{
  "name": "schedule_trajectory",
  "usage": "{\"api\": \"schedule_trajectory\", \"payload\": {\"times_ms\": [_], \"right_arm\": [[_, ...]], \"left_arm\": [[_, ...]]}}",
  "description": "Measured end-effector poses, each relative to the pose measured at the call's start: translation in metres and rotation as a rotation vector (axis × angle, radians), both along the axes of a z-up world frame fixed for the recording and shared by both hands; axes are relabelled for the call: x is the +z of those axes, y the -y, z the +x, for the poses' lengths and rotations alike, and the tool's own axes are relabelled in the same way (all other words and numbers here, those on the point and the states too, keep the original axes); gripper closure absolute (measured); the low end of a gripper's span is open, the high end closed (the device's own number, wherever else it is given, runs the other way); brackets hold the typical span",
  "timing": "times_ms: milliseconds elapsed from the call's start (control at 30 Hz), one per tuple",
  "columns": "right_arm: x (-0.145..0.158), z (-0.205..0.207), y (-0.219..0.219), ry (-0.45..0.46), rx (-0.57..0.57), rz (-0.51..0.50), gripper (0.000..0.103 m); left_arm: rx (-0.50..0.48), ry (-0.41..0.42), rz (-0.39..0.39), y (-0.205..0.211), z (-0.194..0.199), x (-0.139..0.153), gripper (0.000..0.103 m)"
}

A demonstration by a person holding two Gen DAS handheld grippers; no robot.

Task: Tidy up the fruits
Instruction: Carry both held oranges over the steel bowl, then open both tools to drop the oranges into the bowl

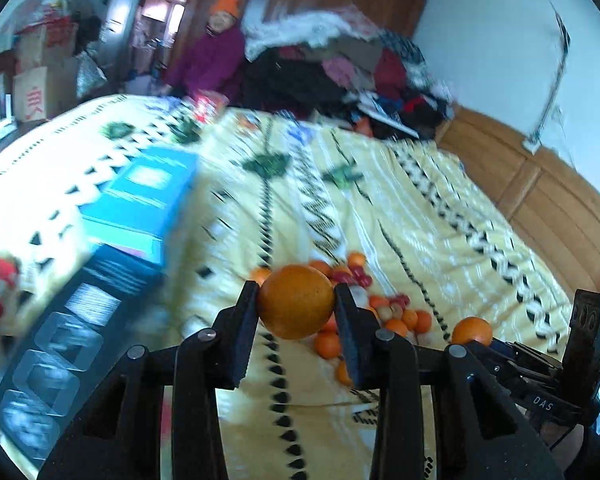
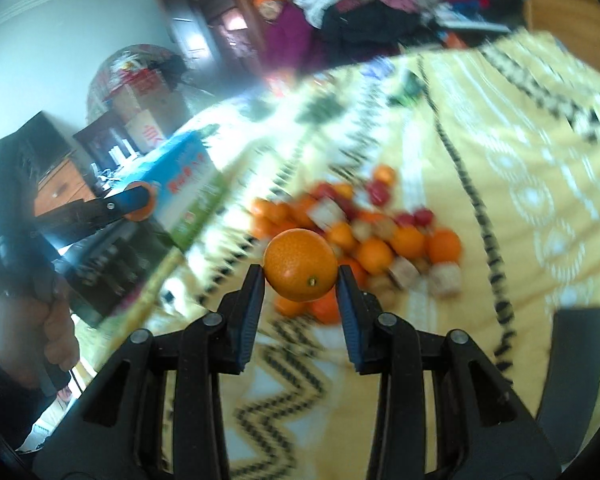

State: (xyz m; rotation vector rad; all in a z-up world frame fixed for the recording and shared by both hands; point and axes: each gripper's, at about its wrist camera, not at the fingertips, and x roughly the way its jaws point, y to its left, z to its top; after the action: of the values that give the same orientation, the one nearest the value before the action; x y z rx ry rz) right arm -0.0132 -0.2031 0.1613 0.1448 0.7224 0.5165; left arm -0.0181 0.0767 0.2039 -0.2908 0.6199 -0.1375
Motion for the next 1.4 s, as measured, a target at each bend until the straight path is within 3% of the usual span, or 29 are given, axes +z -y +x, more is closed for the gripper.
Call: {"api": "schedule_trajectory", "payload": {"times_ms": [300, 467, 633, 767, 933, 1400], "right_arm": [[0.071, -0.013, -0.117, 0.108, 0.218, 0.011, 0.066], [0.107, -0.028, -0.205, 0.156, 0.384, 0.031, 0.066], [0.122, -0.044, -0.291, 0.126, 0.545, 0.065, 0.066], [0.119, -0.064, -0.352, 0.102, 0.657, 0.058, 0.066], [0.088, -0.071, -0.403, 0.006, 0.727, 0.026, 0.066], [0.024, -0.073, -0.454, -0.165, 0.759, -0.075, 0.066]], "left_arm": [[0.315, 0.115, -0.044, -0.165, -0.088, 0.057, 0.065], [0.493, 0.112, -0.05, -0.254, -0.142, 0.059, 0.065], [0.604, 0.085, -0.071, -0.315, -0.184, 0.042, 0.065], [0.629, 0.032, -0.082, -0.34, -0.195, 0.02, 0.065], [0.635, -0.035, -0.094, -0.345, -0.199, -0.006, 0.065], [0.65, -0.168, -0.126, -0.365, -0.191, -0.052, 0.065]]}}
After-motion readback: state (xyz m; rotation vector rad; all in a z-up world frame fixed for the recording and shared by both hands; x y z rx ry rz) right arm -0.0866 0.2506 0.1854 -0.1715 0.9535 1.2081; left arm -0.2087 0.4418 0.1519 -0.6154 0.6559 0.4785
